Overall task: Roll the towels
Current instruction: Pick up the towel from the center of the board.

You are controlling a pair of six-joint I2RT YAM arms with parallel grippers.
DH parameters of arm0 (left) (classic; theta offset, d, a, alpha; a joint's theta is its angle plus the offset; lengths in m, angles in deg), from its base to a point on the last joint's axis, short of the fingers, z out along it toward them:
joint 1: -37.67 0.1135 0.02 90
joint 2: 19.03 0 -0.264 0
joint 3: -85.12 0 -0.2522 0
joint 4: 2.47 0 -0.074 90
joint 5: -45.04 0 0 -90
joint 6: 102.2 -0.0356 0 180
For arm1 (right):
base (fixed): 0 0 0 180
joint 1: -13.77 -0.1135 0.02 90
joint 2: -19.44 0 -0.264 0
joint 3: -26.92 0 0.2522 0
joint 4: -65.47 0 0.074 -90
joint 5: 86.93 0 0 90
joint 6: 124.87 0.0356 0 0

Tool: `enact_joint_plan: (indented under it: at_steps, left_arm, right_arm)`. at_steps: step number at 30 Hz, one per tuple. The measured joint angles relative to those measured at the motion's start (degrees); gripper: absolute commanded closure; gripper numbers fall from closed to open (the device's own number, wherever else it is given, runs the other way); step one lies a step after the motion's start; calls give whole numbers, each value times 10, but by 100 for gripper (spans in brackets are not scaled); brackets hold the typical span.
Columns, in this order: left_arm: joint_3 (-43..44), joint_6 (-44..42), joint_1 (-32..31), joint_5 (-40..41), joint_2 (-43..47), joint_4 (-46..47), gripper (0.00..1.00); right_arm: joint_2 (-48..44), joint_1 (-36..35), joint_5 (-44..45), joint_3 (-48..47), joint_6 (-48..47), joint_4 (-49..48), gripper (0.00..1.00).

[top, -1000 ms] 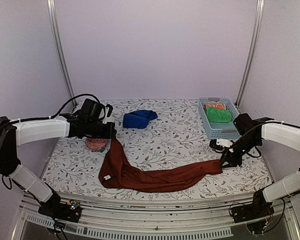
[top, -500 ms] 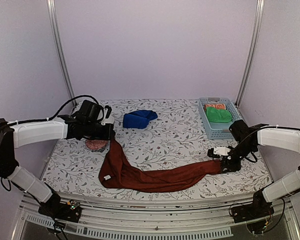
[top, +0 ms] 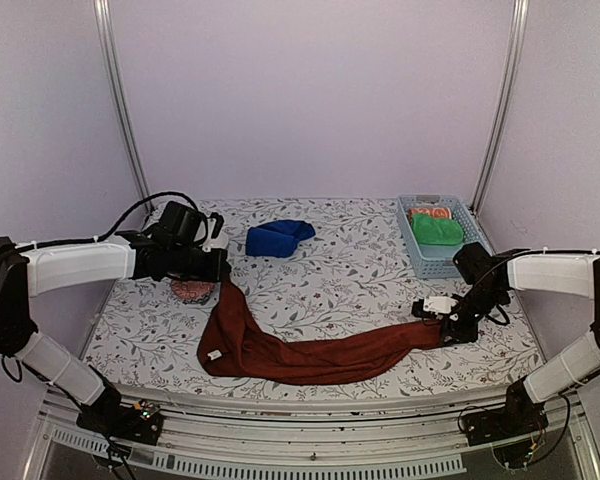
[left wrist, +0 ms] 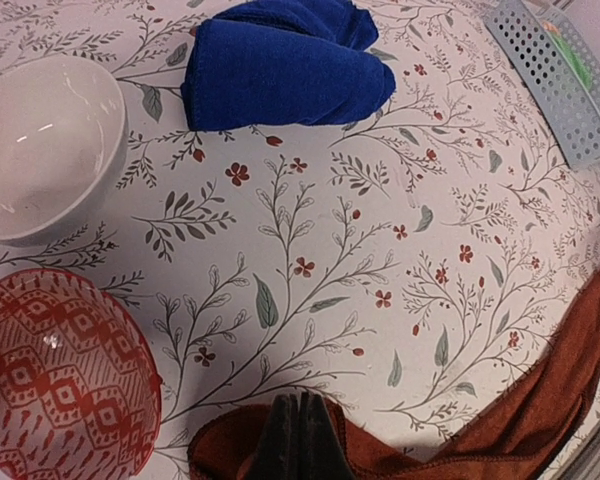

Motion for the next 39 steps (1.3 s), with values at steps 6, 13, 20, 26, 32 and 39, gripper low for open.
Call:
enact_joint_plan:
  at_steps: [6, 13, 20, 26, 32, 39]
  left_arm:
    - [0, 0, 0, 0, 0, 0, 100]
    - [0, -2, 0, 1, 0, 0, 100]
    - [0, -2, 0, 1, 0, -1, 100]
    - [0, -5, 0, 8, 0, -3, 100]
    - [1, -17, 1, 58, 38, -32, 100]
    - [36, -28, 7, 145, 143, -75, 100]
  right_arm:
    - [12, -2, 3, 0, 0, -3, 87]
    - [14, -2, 7, -2, 0, -1, 92]
    - [13, -2, 7, -20, 2, 11, 96]
    - [10, -1, 7, -43, 5, 27, 97]
    - [6, 69, -12, -128, 27, 42, 98]
    - [-15, 138, -21, -231, 71, 45, 98]
